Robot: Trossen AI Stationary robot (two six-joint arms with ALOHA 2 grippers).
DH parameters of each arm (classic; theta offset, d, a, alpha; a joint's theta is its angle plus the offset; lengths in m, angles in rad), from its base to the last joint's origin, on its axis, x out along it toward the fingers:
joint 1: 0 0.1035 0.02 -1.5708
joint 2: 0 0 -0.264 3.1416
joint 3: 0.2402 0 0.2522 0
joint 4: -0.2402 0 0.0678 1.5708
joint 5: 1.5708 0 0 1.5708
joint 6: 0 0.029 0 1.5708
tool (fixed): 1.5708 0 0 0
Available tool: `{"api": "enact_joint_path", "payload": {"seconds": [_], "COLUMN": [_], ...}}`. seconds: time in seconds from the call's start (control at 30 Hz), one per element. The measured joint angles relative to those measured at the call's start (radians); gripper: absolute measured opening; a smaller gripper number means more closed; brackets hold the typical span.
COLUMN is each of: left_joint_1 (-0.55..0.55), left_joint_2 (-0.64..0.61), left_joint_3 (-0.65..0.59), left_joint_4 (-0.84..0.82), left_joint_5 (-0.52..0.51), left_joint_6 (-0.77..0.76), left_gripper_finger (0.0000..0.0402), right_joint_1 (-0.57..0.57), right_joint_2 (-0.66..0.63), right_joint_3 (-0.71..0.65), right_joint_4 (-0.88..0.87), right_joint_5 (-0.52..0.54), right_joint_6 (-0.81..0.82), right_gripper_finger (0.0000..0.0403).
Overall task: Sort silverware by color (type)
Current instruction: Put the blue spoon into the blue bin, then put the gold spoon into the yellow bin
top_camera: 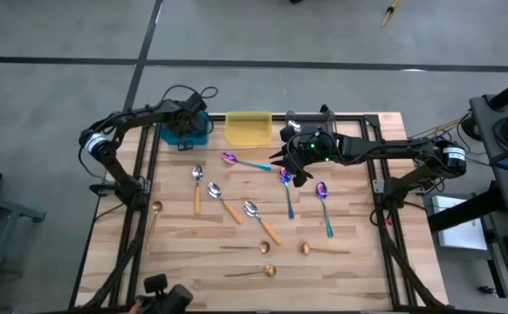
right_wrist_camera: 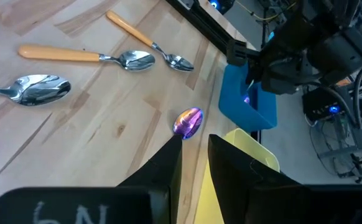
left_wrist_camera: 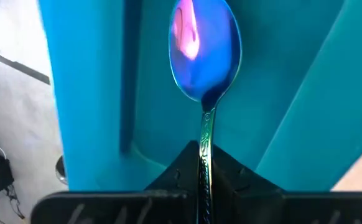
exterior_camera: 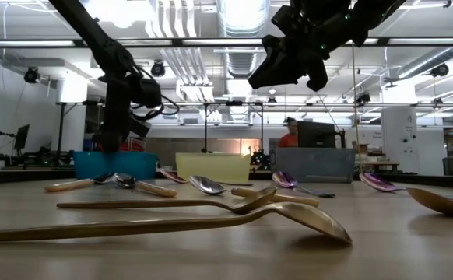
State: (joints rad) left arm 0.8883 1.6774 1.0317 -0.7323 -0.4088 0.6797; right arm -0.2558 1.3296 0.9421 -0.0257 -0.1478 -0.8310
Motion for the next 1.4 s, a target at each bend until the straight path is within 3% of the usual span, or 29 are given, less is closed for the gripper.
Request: {"api": "enact_joint_path", "payload": {"seconds": [0.27,0.7,1.03,1.13,1.3,1.4], "left_joint_1": [0.000,0.000,-0.037,-0.074,-0.158,-0.232], "left_joint_2": [0.018,0.013,-0.059,-0.112,-0.212,-0.274], "left_joint_3": [0.000,0.000,0.001,0.001,-0.016,-0.051], "left_joint_4": [0.010,0.016,-0.051,-0.072,-0.012,0.085], "left_joint_5": [0.000,-0.001,0.007,0.076,0.354,0.442], "left_joint_6": [-0.004,-0.036,-0.301,-0.428,-0.575,-0.613], "left_gripper_finger": [0.0002,0.0038,0.0041,0.0041,0.0040,0.0040], "right_joint_1": [0.000,0.000,0.000,0.000,0.000,0.000], "right_joint_2": [0.000,0.000,0.000,0.000,0.000,0.000], "right_joint_3": [0.000,0.000,0.000,0.000,0.000,0.000], "right_joint_4": [0.000,0.000,0.000,0.002,0.024,0.050], "right_joint_5": [0.000,0.001,0.002,0.002,0.002,0.003], "right_joint_6": [0.000,-0.006,0.032,0.072,0.202,0.325], "right_gripper_finger": [0.0068,0.0068,0.0068,0.0068,0.0068,0.0068]}}
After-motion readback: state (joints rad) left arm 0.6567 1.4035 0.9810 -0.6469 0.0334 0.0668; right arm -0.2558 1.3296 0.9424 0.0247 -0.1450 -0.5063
